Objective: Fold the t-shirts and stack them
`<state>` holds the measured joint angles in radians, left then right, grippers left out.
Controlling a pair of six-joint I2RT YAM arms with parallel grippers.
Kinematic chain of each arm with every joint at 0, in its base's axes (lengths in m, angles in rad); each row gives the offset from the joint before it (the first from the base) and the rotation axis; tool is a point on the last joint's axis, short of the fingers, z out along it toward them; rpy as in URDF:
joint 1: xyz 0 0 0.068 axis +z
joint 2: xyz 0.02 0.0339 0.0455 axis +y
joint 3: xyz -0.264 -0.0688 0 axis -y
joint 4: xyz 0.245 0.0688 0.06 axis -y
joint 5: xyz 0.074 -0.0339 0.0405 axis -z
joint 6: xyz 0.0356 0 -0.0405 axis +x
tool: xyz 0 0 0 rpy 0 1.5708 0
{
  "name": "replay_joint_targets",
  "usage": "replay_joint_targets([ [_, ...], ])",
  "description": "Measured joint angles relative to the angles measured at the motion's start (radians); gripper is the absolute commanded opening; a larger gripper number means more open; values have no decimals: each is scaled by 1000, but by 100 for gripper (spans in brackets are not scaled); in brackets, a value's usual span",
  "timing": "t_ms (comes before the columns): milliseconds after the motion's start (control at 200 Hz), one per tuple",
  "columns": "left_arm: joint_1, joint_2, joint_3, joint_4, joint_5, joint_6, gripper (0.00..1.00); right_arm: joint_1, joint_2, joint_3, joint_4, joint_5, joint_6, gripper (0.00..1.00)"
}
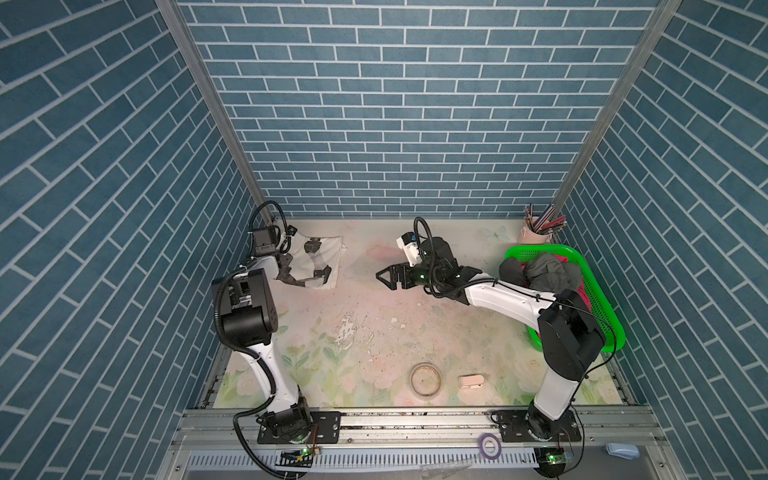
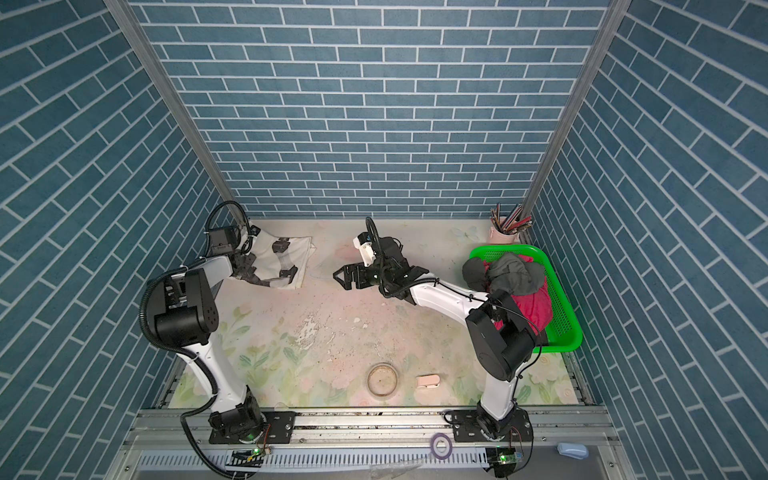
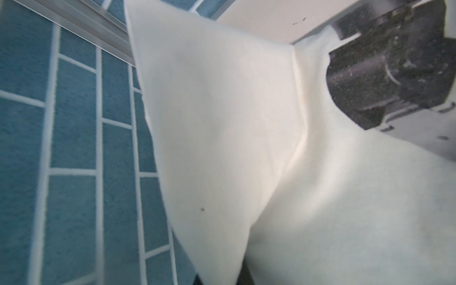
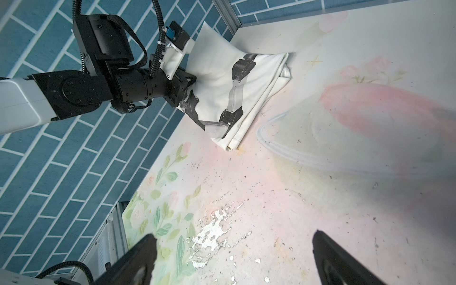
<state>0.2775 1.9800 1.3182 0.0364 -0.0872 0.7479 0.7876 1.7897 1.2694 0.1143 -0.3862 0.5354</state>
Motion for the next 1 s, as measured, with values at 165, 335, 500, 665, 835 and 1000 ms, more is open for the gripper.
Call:
replay_joint_targets([
  [165,0,0,4,-2,-16,-27,21,0,0,0,-5,0,10,98],
  [335,0,0,4,5,-31,-58,88,0,0,0,-5,0,18,99],
  [500,-3,-11,4,6,-40,-106,88,0,0,0,-9,3,17,98],
  [665,-6,-110,0,11,20,-200,88,-3,-11,0,-40,29,6,99],
  [835,-12,-277,-18,66,135,-320,88,-25,-63,0,-66,69,-13,99],
  [1000,-58,-394,-70,112,194,-408,89,-64,-148,-12,-79,158,-55,99],
])
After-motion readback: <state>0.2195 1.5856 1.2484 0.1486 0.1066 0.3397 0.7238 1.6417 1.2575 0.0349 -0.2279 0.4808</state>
